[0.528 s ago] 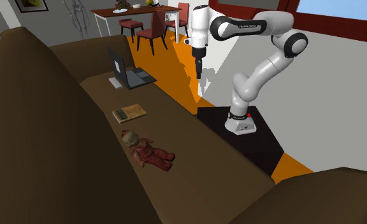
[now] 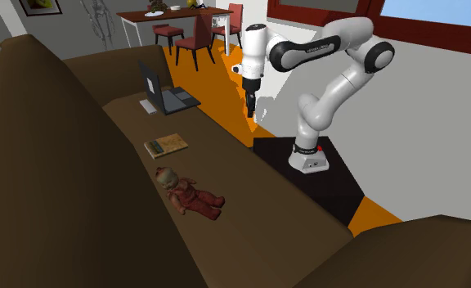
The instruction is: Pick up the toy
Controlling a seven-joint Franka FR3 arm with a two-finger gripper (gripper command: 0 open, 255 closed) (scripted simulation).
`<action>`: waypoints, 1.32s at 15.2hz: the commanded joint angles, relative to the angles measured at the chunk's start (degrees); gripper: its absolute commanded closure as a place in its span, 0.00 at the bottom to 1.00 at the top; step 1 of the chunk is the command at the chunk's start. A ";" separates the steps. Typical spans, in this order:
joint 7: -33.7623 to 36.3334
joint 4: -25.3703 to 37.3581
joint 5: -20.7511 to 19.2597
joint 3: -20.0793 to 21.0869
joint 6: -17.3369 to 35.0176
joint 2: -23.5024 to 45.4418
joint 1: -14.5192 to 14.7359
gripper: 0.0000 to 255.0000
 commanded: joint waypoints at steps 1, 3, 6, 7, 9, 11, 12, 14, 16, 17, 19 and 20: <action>1.40 -1.01 0.74 2.24 4.04 1.93 0.86 0.00; 2.85 -1.90 1.27 4.51 7.95 3.99 1.63 0.00; 5.18 -2.66 1.64 8.05 13.84 7.73 2.50 0.00; 6.02 -2.75 1.62 9.26 15.80 9.14 2.70 0.00; 7.83 -2.70 1.29 11.74 19.67 12.20 2.93 0.00; 9.87 -2.33 0.50 14.30 23.46 15.55 2.90 0.00; 11.00 -2.03 -0.11 15.61 25.30 17.33 2.79 0.00; 13.54 -1.18 -1.83 18.31 28.85 21.10 2.33 0.00; 16.56 -0.01 -4.36 21.13 32.16 25.13 1.54 0.00; 18.29 0.70 -6.00 22.56 33.69 27.25 1.03 0.00; 22.31 2.39 -10.16 25.45 36.43 31.74 -0.15 0.00; 24.63 3.38 -12.75 26.82 37.58 34.13 -0.75 0.00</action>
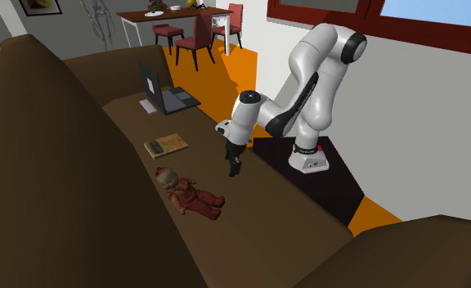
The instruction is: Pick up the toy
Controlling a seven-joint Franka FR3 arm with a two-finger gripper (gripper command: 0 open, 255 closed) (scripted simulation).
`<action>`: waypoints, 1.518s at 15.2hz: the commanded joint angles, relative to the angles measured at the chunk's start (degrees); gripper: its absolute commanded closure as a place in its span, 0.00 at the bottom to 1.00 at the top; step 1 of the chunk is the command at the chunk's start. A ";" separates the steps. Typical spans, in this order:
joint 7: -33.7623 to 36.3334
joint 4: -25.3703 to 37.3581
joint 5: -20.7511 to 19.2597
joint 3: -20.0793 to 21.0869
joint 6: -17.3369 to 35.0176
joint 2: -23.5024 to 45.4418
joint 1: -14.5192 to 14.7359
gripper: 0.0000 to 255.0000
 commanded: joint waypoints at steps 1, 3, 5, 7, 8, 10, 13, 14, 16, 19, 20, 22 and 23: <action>4.82 2.02 -5.29 2.70 2.18 4.65 -1.10 0.00; 10.49 4.56 -12.16 4.75 3.50 9.98 -1.76 0.00; 16.50 7.57 -19.80 5.75 3.87 15.62 -1.39 0.00; 21.93 10.91 -26.99 5.26 3.50 21.12 0.52 0.00; 22.70 10.82 -27.91 4.73 3.94 21.78 0.96 0.00; 24.31 10.71 -29.89 4.04 4.75 23.16 1.48 0.00; 26.77 10.66 -32.91 2.96 5.88 25.27 2.28 0.00; 27.59 10.68 -33.92 2.57 6.25 25.98 2.57 0.00; 28.06 10.69 -34.49 2.33 6.46 26.39 2.76 0.00; 28.10 10.70 -34.52 2.32 6.45 26.42 2.78 1.00; 28.09 10.71 -34.52 2.32 6.45 26.42 2.78 1.00; 28.13 10.70 -34.57 2.30 6.47 26.45 2.79 1.00; 28.11 10.71 -34.57 2.29 6.48 26.45 2.78 1.00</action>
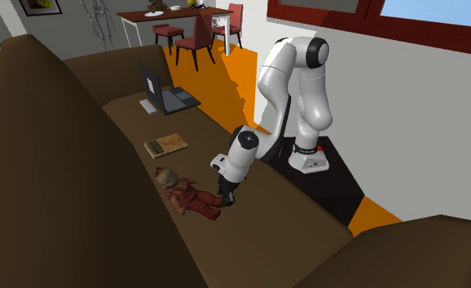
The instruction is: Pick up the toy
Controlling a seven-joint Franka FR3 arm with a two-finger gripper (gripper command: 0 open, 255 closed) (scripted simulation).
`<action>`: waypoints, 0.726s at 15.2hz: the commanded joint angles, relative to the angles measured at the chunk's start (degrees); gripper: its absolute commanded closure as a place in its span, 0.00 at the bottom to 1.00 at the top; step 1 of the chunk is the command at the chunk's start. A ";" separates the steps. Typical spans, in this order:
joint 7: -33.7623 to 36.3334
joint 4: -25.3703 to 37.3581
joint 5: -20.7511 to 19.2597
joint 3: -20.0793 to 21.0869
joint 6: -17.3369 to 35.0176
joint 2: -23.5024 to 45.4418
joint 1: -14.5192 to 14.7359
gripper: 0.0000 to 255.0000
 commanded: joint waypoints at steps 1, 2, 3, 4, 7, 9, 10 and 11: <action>-0.02 0.01 -0.03 0.00 0.07 0.08 0.01 1.00; -0.03 0.01 -0.03 0.00 0.07 0.08 0.01 1.00; -0.04 0.00 -0.01 0.01 0.06 0.07 0.01 1.00; -0.06 0.00 0.04 0.03 0.04 0.03 0.00 1.00; -2.51 -0.01 3.05 1.21 -1.06 -2.09 -0.88 1.00; -4.14 0.05 5.05 1.93 -1.84 -3.49 -1.41 1.00; -4.95 0.10 6.05 2.26 -2.24 -4.18 -1.66 1.00; -5.76 0.17 7.03 2.56 -2.65 -4.87 -1.89 1.00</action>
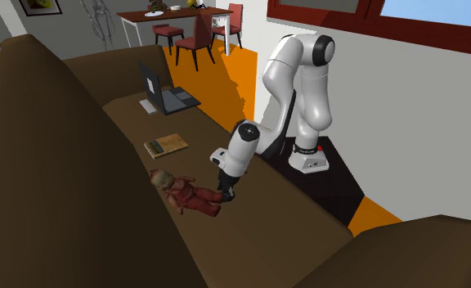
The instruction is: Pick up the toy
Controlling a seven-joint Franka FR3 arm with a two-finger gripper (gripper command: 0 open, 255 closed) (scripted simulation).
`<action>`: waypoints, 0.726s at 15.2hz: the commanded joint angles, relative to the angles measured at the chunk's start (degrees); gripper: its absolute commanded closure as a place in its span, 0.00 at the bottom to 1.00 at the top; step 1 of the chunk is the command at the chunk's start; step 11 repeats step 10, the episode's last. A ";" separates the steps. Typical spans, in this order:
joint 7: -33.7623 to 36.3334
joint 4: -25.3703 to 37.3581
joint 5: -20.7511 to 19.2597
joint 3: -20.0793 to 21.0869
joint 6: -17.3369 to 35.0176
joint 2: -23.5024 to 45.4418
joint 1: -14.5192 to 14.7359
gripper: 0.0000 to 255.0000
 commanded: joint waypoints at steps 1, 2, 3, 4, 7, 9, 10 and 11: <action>-1.82 0.11 2.27 0.66 -0.88 -1.66 -0.58 1.00; -2.62 0.21 3.24 0.92 -1.31 -2.33 -0.77 1.00; -3.41 0.33 4.20 1.17 -1.76 -3.01 -0.95 1.00; -4.19 0.46 5.14 1.40 -2.21 -3.67 -1.13 1.00; -6.46 0.95 7.87 1.97 -3.66 -5.60 -1.57 1.00; -7.31 1.18 8.88 2.15 -4.24 -6.32 -1.70 1.00; -7.31 1.18 8.87 2.16 -4.24 -6.32 -1.71 1.00; -7.31 1.18 8.87 2.16 -4.24 -6.32 -1.71 1.00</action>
